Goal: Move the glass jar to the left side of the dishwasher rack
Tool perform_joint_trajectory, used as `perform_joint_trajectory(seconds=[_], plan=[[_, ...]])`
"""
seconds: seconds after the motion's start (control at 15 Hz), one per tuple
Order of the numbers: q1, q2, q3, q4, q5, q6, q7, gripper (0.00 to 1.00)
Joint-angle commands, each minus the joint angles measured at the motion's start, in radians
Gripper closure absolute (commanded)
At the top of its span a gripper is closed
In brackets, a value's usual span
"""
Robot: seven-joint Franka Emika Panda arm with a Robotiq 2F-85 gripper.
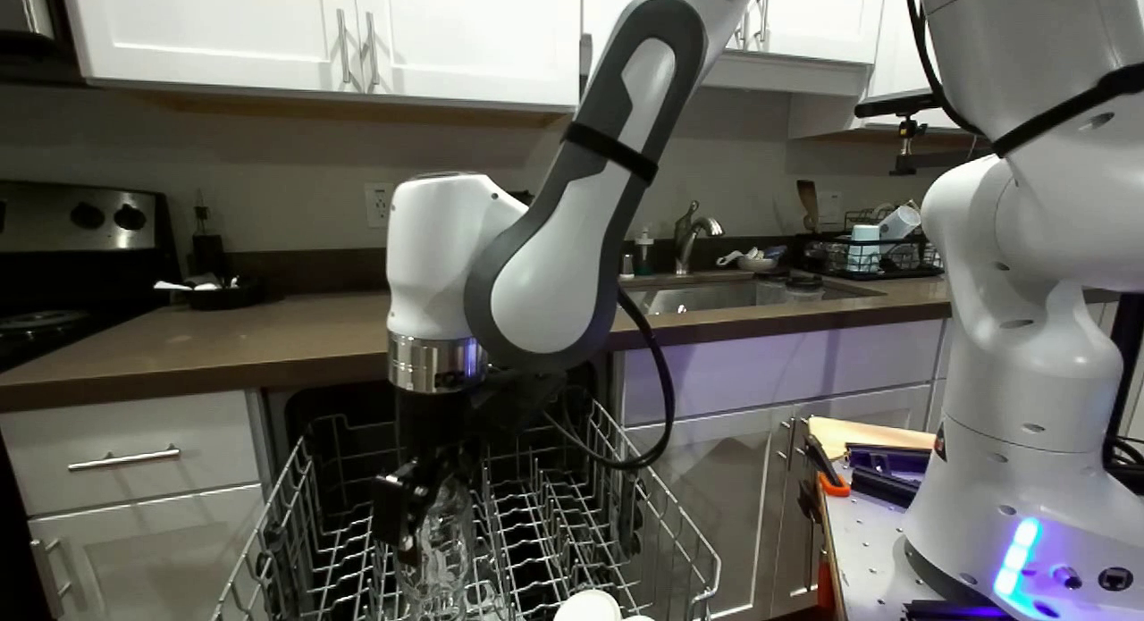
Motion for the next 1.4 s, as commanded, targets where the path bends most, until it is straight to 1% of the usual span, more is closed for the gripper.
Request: perform_joint_trajectory(seconds=[0.0, 0.47, 0.8, 0.93, 1.33], plan=[[-0.009, 0.015, 0.018, -0.006, 0.042, 0.032, 0.004, 0.38], [-0.008, 0.079, 0.016, 0.009, 0.086, 0.076, -0.006, 0.38], [-0.001, 0.099, 0.007, 0.02, 0.087, 0.086, -0.006, 0.38], [-0.001, 0.096, 0.007, 0.019, 0.087, 0.08, -0.008, 0.38], [0.026, 0.052, -0.027, -0.002, 0.061, 0.058, 0.016, 0.38]])
